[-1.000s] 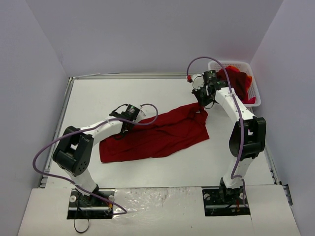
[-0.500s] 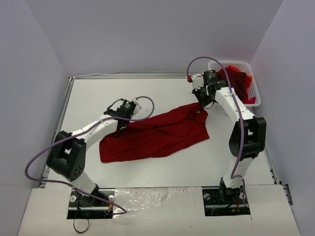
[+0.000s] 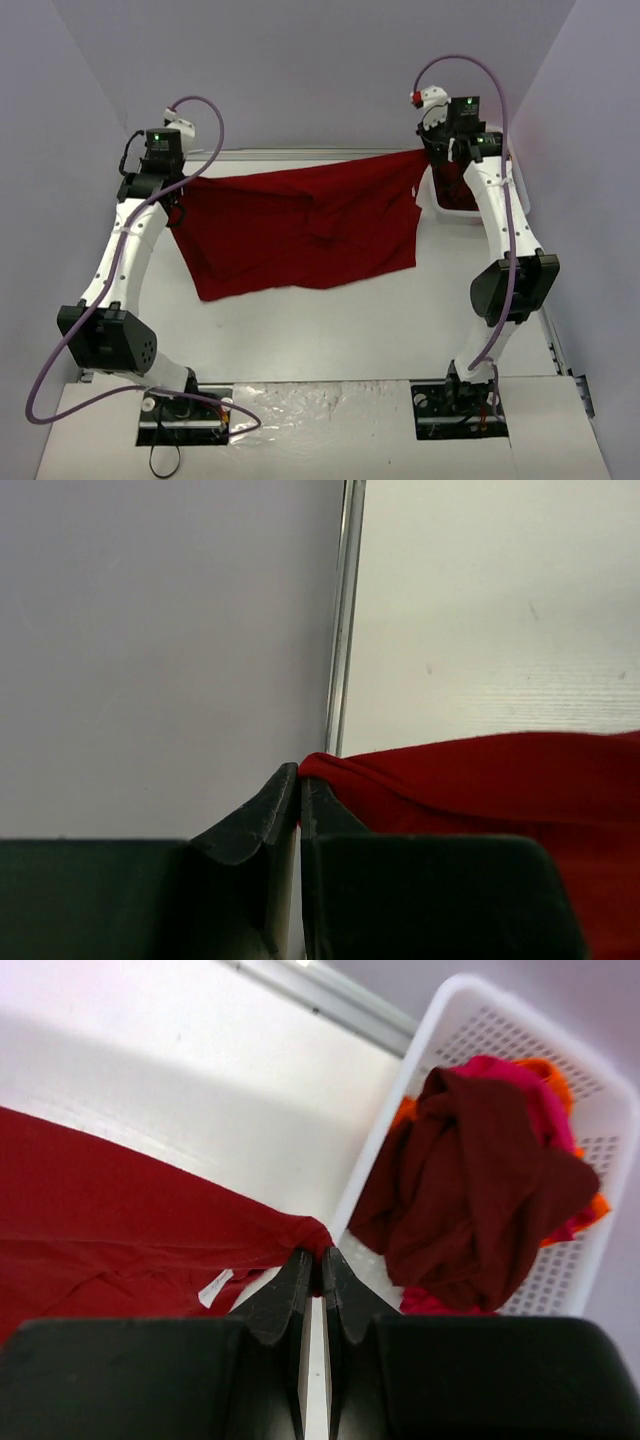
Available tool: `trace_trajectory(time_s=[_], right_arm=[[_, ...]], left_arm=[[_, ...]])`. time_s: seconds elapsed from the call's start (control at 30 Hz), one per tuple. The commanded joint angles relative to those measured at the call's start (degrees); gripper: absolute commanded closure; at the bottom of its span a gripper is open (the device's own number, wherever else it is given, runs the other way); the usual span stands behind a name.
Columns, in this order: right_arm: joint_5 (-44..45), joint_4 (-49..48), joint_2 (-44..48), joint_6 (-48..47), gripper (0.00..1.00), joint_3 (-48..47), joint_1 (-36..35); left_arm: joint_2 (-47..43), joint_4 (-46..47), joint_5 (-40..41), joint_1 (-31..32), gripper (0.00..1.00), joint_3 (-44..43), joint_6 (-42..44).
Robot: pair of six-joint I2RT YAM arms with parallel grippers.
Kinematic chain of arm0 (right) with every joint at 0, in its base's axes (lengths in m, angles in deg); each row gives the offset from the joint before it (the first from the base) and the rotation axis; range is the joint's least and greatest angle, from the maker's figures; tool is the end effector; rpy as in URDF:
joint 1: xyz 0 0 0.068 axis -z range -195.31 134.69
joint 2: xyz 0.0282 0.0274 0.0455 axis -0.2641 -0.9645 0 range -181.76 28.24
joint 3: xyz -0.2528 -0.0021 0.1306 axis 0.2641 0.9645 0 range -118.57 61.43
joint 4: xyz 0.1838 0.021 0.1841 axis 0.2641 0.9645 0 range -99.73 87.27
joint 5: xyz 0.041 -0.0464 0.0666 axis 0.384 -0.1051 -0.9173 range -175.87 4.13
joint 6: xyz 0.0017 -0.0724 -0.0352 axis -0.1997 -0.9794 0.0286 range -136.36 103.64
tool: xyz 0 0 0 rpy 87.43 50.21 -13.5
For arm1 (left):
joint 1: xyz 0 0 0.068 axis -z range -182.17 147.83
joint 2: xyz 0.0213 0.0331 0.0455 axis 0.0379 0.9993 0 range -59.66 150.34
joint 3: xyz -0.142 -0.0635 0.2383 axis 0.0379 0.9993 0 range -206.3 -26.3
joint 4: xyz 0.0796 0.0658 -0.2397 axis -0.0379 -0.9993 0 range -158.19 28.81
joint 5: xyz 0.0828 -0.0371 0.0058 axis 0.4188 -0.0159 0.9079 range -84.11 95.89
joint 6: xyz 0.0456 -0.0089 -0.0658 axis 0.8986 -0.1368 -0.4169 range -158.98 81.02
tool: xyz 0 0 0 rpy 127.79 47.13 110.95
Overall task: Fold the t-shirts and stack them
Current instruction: Flatten out the tshirt
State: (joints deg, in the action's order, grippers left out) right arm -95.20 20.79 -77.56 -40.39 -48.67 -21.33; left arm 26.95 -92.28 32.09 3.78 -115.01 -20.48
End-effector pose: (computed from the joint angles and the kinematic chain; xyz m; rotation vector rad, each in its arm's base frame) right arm 0.4586 0.0597 0.3943 -0.6226 1.9238 -0.0340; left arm 0.3664 -0.0074 0.3919 0.1600 2.0695 0.6080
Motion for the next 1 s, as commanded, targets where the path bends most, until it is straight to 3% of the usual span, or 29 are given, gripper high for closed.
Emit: trace_trajectory(time_s=[0.0,0.13,0.33,0.63,0.8,0.97], right_arm=[[1.9,0.6,2.5,2.0,1.0,-4.3,0.7],[0.1,0.2,9.0,2.4,1.0,1.6,1.2],[-4.0,0.0,28.0,2.9,1.0,14.4,1.3],[-1.8,0.3,46.1,5.2,1.0,16.8,1.5],[1.5,0.2,45.2,5.1,1.0,16.2,1.4],[3.6,-2.1,36.8,4.3,1.0,17.4,1.4]], left_arm=[[-3.5,-6.8,-3.9,-0.9,0.98,-5.2,-2.7],[-10.4,-8.5,-10.3,-1.3,0.98,-2.4,-3.8],[-24.8,-10.8,-18.9,-1.3,0.98,4.9,-5.8],[-36.5,-15.0,-20.5,-1.2,0.98,4.4,-7.0],[-35.6,-14.4,-16.5,-1.2,0.98,2.0,-7.7],[-30.4,-12.1,-12.9,-1.3,0.98,2.6,-7.6]])
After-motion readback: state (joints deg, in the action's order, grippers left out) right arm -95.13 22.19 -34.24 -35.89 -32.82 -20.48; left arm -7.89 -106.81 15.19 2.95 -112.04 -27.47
